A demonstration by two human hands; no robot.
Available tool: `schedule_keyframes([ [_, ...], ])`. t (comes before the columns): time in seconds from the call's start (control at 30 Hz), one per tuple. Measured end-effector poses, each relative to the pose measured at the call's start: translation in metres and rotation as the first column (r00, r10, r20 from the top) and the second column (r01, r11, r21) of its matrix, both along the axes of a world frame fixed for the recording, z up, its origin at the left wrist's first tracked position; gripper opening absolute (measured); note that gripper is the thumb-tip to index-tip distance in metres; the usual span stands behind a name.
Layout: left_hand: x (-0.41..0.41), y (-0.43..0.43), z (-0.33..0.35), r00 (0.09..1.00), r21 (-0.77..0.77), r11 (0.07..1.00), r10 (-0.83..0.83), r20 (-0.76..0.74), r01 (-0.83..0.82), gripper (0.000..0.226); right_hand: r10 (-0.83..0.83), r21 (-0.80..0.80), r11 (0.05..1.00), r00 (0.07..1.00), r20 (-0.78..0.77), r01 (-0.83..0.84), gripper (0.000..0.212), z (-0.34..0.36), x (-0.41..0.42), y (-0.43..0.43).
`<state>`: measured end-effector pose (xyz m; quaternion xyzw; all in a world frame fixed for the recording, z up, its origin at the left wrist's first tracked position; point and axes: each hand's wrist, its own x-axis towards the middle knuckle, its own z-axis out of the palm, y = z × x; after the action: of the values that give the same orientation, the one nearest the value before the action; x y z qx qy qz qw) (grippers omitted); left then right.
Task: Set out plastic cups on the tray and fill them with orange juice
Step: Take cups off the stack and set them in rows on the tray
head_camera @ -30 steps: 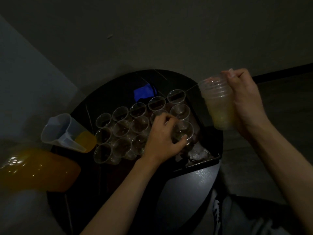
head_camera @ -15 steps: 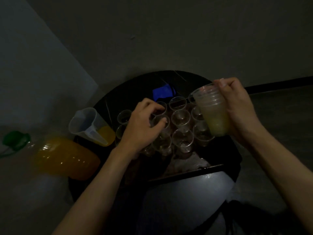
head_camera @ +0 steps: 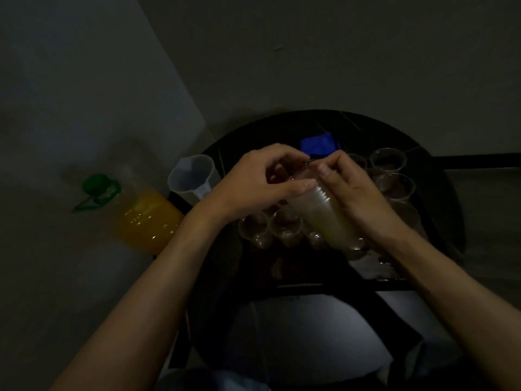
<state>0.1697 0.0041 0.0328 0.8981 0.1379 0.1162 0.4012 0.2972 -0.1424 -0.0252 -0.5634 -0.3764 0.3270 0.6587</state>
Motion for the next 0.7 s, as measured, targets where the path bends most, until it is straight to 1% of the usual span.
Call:
schedule_keyframes([
  [0.1, -0.015, 0.011, 0.004, 0.997, 0.018, 0.999, -0.029, -0.065, 0.030, 0.056, 0.048, 0.012, 0.999, 0.998, 0.032, -0.048, 0.038, -0.003, -0.012, 0.008],
  [0.17, -0.023, 0.014, 0.005, 0.995, 0.034, 0.999, -0.037, -0.096, 0.040, 0.056, 0.070, -0.003, 0.998, 0.997, 0.036, -0.070, 0.036, -0.005, -0.018, 0.011],
  [0.27, -0.031, 0.016, 0.003, 0.992, 0.116, 0.992, -0.033, -0.124, 0.047, 0.055, 0.088, -0.032, 0.996, 0.994, 0.061, -0.086, 0.030, -0.008, -0.024, 0.015],
  [0.4, -0.036, 0.019, 0.001, 0.991, 0.162, 0.985, -0.030, -0.130, 0.051, 0.042, 0.103, -0.056, 0.993, 0.993, 0.056, -0.100, 0.038, -0.009, -0.031, 0.017],
  [0.5, -0.038, 0.022, 0.000, 0.988, 0.177, 0.982, -0.035, -0.147, 0.061, 0.032, 0.115, -0.057, 0.992, 0.992, 0.051, -0.112, 0.034, -0.010, -0.034, 0.017],
  [0.57, -0.038, 0.024, -0.001, 0.993, 0.189, 0.981, -0.023, -0.118, 0.045, 0.032, 0.110, -0.054, 0.993, 0.992, 0.057, -0.107, 0.032, -0.011, -0.033, 0.017],
  [0.7, -0.040, 0.027, 0.004, 0.994, 0.188, 0.982, 0.004, -0.108, 0.016, 0.042, 0.097, -0.062, 0.994, 0.993, 0.073, -0.093, 0.033, -0.013, -0.031, 0.017],
])
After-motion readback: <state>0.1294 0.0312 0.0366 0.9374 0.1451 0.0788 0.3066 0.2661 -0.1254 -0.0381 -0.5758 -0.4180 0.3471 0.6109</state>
